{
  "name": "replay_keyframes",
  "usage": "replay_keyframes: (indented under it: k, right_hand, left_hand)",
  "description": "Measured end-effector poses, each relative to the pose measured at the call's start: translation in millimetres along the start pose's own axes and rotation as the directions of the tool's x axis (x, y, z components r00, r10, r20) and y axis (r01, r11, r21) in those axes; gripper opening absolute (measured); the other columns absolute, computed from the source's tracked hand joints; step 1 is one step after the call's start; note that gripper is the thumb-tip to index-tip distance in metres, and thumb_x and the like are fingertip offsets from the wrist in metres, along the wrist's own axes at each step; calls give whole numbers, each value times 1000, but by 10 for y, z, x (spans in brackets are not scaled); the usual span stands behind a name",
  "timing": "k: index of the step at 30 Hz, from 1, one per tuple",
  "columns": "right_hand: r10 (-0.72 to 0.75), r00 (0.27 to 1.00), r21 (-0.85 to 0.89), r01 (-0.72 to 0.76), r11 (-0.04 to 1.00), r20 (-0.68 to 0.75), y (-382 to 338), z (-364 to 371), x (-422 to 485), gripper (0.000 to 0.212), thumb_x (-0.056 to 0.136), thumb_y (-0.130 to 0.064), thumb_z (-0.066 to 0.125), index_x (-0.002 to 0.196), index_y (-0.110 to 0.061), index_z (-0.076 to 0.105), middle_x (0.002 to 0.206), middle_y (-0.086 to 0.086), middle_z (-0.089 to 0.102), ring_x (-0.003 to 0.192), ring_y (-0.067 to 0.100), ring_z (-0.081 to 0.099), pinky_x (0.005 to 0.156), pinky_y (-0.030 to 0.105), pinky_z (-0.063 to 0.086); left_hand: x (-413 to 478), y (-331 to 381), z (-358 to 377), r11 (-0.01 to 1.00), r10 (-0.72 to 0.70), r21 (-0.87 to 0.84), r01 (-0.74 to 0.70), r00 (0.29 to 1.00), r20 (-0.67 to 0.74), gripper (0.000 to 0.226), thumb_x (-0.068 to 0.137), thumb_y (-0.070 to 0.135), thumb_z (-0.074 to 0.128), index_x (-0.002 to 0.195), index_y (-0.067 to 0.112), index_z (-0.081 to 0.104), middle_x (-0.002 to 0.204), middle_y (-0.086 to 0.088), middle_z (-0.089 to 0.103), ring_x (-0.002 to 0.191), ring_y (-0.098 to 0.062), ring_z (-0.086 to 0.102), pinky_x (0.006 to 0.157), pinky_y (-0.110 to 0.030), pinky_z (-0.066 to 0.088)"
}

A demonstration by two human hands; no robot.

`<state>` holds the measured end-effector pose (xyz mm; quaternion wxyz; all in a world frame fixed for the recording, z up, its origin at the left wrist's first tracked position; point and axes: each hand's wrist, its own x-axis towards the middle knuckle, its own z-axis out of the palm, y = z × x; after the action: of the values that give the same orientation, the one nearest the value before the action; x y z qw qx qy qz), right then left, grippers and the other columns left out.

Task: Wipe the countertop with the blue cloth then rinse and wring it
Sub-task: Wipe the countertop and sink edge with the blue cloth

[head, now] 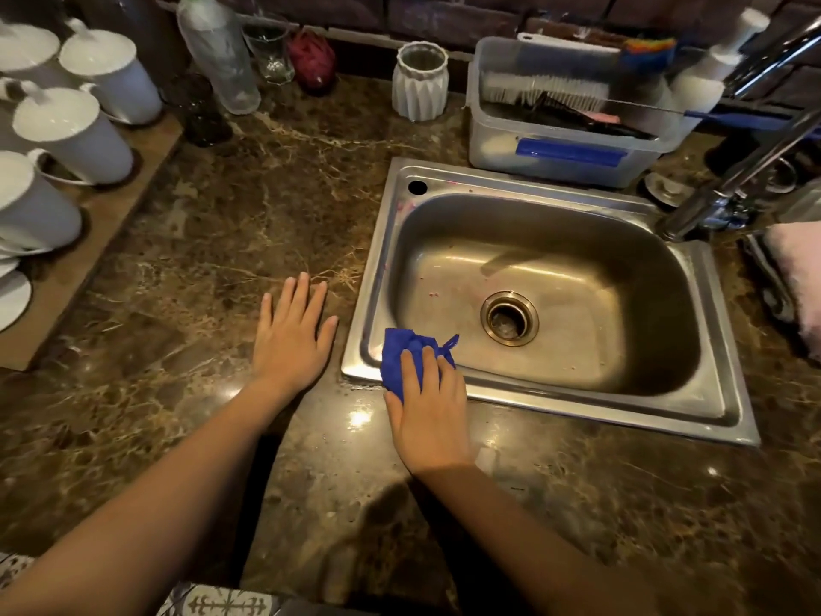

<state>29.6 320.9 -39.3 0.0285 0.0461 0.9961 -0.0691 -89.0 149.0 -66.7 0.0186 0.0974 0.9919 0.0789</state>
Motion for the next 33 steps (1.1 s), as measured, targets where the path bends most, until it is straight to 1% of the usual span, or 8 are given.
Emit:
replay_keyframes:
  k: [10,16,21,24,26,29,30,33]
  right_hand:
    - [73,997,-21,-73,997,28,-500,49,167,63,86,-45,27,129,-7,53,130,21,56,114,38,56,95,48,46]
    - [140,990,-1,-140,990,30,-610,34,230,64,86,-45,26,129,-7,53,130,18,56,115,36,56,95,47,46]
    - [201,977,15,-202,979,66,-733,44,314,65,85,-46,26,130,-7,52,129,19,57,114,37,57,94,48,47]
    - [231,968,24,-234,972,98,-797,67,385,67,84,-47,27,131,-5,49,128,21,56,113,39,57,94,49,46]
    - [234,969,41,-238,970,85,-840,69,450,67,84,-50,34,131,-4,48,127,23,57,112,39,57,93,48,47]
    - [258,964,56,-262,963,69,-915,53,639,75,74,-56,60,128,-6,53,124,22,59,109,36,60,91,45,49]
    - [281,956,71,-287,955,79,-932,45,728,75,73,-57,61,127,-6,54,122,21,61,108,35,61,90,44,50]
    - [323,937,167,-342,925,131,-892,57,994,70,79,-54,35,127,-6,53,121,22,61,101,35,63,85,44,52]
  left_hand:
    - [23,-2,19,1000,18,-15,-19,1000,-10,65,92,49,12,146,17,27,156,-7,19,145,-22,12,116,-47,7]
    - [65,-19,-8,995,40,-92,-40,999,-11,68,90,50,10,146,16,28,156,-8,18,145,-22,10,116,-46,4]
    - [348,-48,-89,995,64,-77,-69,996,-56,65,91,47,14,145,13,30,154,-13,24,144,-27,16,116,-44,7]
    - [596,-21,-99,993,101,-54,-103,994,-41,64,91,46,16,146,14,28,155,-13,23,144,-28,15,116,-45,6]
    - [692,-4,-74,993,107,-45,-107,994,-15,62,92,45,20,146,16,27,155,-11,21,145,-25,12,116,-45,4]
    - [717,-2,-50,993,97,-62,-97,995,-6,57,95,42,24,146,18,28,156,-8,20,145,-23,12,117,-46,5]
    - [716,-8,-53,993,98,-60,-98,995,-5,57,95,42,24,146,18,27,156,-8,20,145,-23,11,117,-46,5]
    - [725,-36,-55,994,103,-26,-103,995,7,63,92,48,11,147,19,25,156,-7,18,145,-22,11,116,-44,6]
